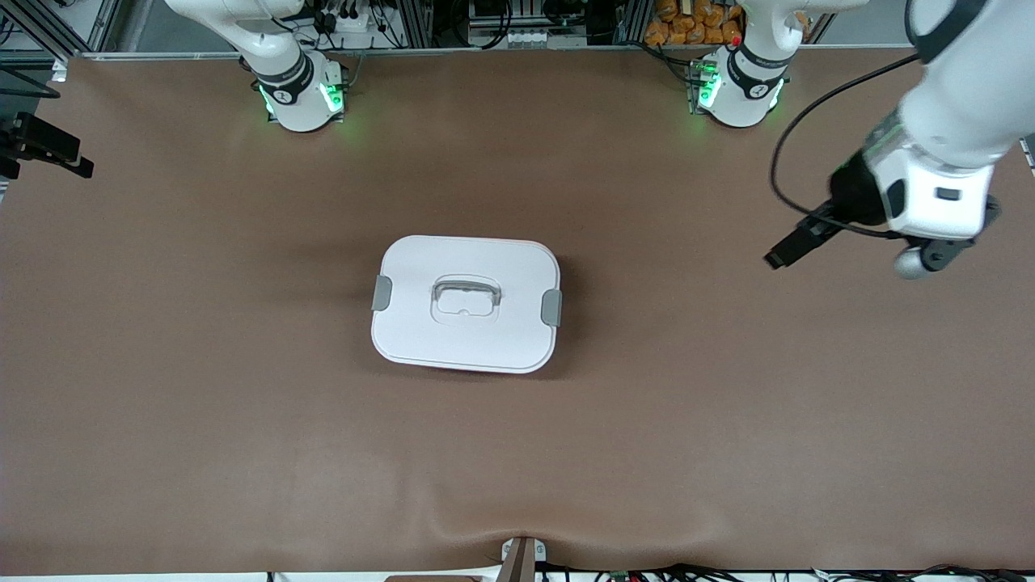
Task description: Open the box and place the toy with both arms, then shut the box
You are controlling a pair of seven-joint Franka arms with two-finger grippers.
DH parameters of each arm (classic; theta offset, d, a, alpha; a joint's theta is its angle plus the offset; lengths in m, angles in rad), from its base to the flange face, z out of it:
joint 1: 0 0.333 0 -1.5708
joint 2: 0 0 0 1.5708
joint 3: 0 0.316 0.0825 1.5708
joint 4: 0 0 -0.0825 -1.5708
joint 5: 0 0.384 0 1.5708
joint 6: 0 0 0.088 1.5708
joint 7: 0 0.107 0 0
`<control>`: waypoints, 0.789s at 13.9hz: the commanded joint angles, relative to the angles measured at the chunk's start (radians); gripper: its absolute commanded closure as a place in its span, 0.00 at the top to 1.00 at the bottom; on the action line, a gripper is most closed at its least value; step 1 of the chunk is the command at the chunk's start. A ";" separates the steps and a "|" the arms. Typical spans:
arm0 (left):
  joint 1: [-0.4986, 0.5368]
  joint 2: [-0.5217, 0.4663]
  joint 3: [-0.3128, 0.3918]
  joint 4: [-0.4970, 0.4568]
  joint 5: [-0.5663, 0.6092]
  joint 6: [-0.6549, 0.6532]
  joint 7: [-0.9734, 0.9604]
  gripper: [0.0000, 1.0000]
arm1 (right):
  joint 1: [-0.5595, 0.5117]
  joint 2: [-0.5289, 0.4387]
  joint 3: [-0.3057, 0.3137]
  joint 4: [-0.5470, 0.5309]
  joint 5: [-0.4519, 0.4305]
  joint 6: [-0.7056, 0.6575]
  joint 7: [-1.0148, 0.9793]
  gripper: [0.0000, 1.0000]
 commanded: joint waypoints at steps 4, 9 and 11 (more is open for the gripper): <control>-0.053 -0.113 0.097 -0.093 0.037 -0.085 0.461 1.00 | 0.007 -0.011 -0.003 -0.006 0.014 -0.006 0.017 1.00; -0.051 -0.150 0.116 -0.088 0.137 -0.115 0.721 1.00 | 0.007 -0.011 -0.003 -0.006 0.014 -0.007 0.017 1.00; -0.047 -0.149 0.119 -0.087 0.163 -0.115 0.796 1.00 | 0.007 -0.011 -0.003 -0.006 0.014 -0.007 0.017 1.00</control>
